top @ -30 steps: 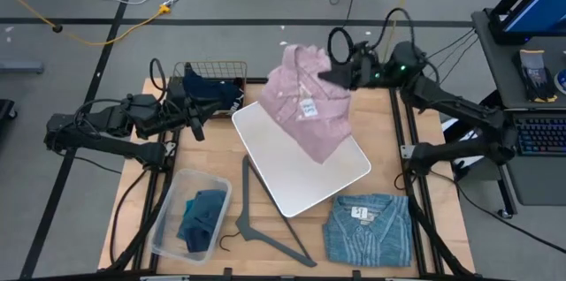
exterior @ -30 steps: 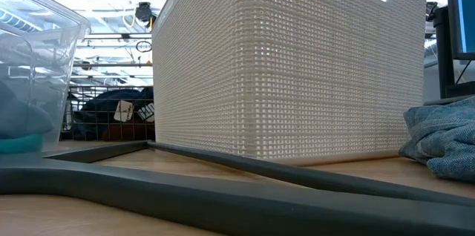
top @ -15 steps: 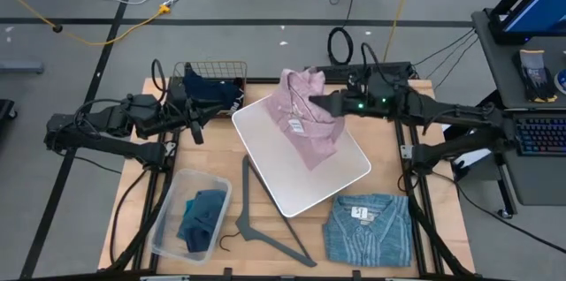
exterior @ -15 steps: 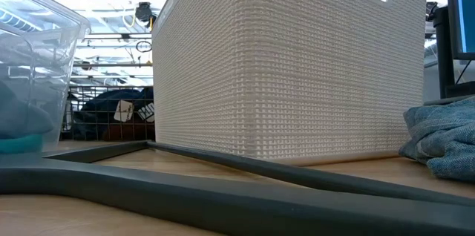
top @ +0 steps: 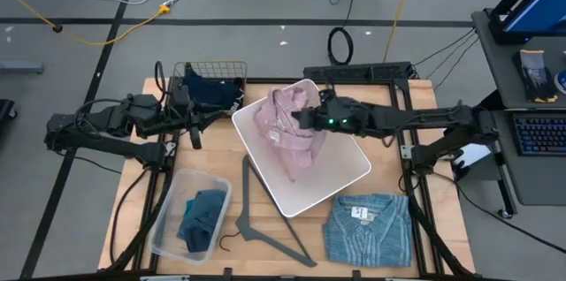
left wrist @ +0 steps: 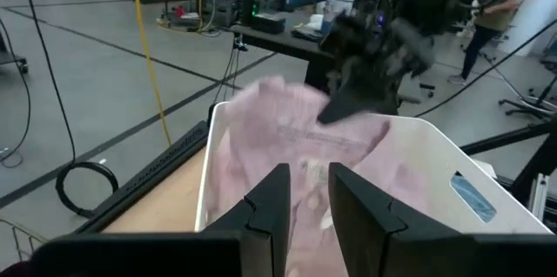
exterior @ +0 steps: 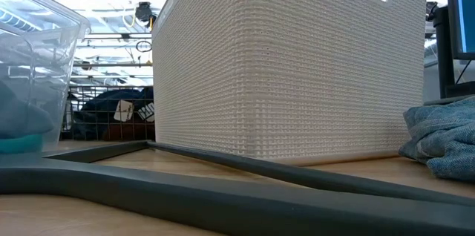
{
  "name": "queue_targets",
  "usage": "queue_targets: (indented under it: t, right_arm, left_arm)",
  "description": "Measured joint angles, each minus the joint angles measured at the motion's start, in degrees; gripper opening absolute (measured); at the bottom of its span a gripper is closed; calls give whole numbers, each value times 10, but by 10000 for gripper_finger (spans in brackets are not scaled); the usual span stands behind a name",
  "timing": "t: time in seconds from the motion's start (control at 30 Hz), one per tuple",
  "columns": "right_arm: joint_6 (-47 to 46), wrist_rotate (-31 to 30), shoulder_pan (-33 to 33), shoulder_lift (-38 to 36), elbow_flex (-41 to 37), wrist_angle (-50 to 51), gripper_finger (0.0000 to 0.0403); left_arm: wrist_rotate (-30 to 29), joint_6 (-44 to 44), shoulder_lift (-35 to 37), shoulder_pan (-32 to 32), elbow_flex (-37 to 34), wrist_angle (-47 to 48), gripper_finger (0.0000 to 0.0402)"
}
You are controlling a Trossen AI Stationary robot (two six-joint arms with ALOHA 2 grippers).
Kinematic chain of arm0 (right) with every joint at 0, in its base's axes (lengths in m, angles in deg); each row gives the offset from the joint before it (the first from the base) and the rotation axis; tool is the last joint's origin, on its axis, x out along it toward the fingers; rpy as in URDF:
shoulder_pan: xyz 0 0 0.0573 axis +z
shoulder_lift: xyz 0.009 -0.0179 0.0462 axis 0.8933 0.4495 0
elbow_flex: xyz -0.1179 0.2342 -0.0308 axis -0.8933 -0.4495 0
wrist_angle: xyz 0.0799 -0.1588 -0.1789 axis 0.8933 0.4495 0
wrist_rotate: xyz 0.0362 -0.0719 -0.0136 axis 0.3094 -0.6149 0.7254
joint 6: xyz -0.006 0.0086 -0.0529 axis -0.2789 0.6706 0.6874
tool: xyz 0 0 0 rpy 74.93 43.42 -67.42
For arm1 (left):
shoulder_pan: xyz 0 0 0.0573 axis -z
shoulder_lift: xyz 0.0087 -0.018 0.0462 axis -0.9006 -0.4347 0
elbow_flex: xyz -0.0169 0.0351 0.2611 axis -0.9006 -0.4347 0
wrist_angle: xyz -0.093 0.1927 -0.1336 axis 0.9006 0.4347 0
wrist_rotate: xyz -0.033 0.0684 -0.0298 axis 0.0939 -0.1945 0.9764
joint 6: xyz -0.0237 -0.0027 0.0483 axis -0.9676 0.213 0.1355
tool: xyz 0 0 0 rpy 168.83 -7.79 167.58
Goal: Pick & Place Cloths
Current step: Put the pink polo into the white bin
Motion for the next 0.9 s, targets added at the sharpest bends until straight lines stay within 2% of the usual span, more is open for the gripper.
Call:
queue_targets:
  t: [0.33,0.63,0.9]
  right_arm:
    - [-66,4,12,80,0,-15,13]
    - [-83,-26,22,91,0,0,14]
    - [-83,-26,22,91,0,11,50]
  left_arm:
    - [16,15,0,0,0,4,81]
    - [40,25,0,0,0,4,81]
    - [40,25,0,0,0,4,81]
